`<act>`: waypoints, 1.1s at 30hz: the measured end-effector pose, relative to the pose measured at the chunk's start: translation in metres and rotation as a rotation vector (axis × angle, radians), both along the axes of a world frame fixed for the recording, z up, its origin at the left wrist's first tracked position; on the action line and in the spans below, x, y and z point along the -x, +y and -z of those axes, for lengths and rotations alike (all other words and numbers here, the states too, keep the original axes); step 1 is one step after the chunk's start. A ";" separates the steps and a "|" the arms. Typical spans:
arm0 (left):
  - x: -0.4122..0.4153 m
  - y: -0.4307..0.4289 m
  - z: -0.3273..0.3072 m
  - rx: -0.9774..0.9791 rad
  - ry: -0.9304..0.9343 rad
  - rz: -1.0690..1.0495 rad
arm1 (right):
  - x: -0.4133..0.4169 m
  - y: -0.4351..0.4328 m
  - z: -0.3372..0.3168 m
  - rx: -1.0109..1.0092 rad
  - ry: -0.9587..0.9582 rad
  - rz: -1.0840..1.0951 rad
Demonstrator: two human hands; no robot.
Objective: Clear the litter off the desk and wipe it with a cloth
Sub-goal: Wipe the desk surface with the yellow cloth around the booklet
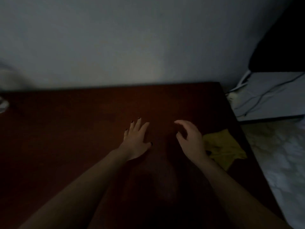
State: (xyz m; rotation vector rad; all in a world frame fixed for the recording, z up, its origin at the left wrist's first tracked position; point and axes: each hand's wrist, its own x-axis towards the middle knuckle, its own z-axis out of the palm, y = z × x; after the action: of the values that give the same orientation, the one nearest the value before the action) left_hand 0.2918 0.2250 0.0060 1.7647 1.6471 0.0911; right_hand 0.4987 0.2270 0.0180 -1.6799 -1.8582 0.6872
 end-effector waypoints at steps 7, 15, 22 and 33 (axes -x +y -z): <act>-0.110 0.069 0.028 0.014 0.156 0.001 | -0.132 -0.022 0.040 0.424 -0.559 -0.191; -0.109 0.087 0.059 0.004 0.371 -0.064 | -0.139 0.025 0.068 0.206 -0.650 -0.274; -0.102 0.090 0.058 0.095 0.360 -0.020 | -0.119 0.158 0.072 0.195 -0.630 -0.202; -0.103 0.091 0.050 0.142 0.346 0.010 | -0.101 0.216 0.069 0.208 -0.604 -0.166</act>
State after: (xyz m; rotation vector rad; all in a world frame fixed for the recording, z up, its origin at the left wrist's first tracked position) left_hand 0.3950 0.3160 -0.0444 1.7497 1.8335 -0.3461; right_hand 0.5993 0.4430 -0.0510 -2.0443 -2.4293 0.4768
